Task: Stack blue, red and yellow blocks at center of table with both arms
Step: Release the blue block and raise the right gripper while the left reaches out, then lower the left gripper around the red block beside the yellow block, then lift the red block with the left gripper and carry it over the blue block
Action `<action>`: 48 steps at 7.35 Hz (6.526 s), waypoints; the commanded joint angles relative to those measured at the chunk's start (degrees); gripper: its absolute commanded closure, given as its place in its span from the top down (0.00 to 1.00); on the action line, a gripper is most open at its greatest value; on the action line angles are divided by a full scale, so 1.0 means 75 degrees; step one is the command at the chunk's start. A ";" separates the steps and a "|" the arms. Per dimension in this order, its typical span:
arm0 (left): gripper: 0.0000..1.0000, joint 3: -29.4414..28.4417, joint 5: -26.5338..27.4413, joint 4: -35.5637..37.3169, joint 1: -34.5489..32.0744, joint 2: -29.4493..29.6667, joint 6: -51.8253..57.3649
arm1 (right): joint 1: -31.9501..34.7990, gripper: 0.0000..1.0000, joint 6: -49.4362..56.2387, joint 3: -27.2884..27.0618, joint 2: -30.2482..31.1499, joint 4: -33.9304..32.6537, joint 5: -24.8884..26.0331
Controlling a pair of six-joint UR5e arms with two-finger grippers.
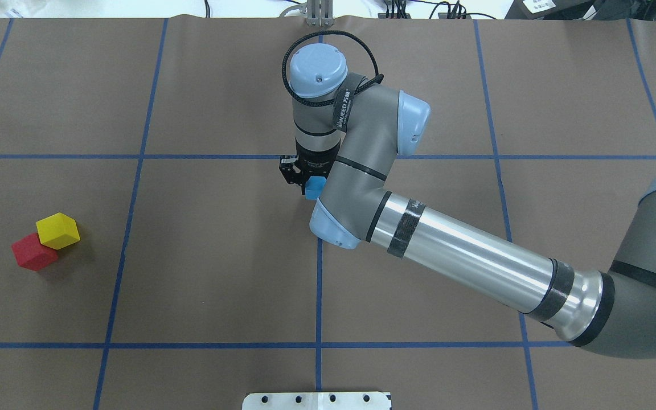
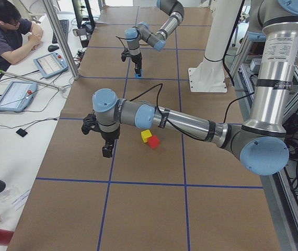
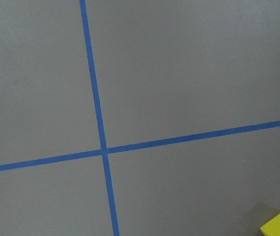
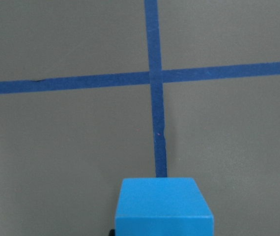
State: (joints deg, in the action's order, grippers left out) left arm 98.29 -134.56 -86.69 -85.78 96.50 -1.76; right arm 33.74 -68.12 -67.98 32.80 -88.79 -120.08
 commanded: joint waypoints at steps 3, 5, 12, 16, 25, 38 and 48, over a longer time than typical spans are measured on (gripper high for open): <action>1.00 0.0019 -0.0176 -0.0008 0.0000 0.0035 -0.0024 | 0.0199 0.99 -0.0059 -0.0460 0.0044 -0.0032 0.0050; 1.00 0.0507 -0.0164 0.0003 0.0151 0.0070 -0.1374 | 0.1494 1.00 0.0534 -0.1534 0.0590 -0.0509 -0.1092; 0.99 0.1472 0.0856 -0.3946 0.2950 -0.2238 -0.1614 | 0.4173 1.00 0.6715 -0.2643 0.3348 -0.2142 -0.1322; 0.99 0.1472 0.1286 -0.4097 0.4168 -0.2262 -0.1805 | 0.4173 1.00 0.6680 -0.2607 0.3454 -0.2083 -0.1334; 0.99 0.0958 0.1488 -0.4110 0.5027 -0.2051 -0.1688 | 0.4173 1.00 0.6621 -0.2631 0.3583 -0.2083 -0.1392; 0.00 0.1034 0.1255 -0.4040 0.5122 -0.2177 -0.1688 | 0.4161 1.00 0.6598 -0.2619 0.3536 -0.2094 -0.1404; 0.00 -0.0288 0.0738 0.1731 0.4918 0.4789 -0.6511 | 0.4209 1.00 0.6586 -0.2631 0.3560 -0.2083 -0.1451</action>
State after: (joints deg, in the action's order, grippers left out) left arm 104.27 -128.94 -62.68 -51.93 127.36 -36.99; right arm 65.28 -18.66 -87.71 59.43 -104.42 -130.97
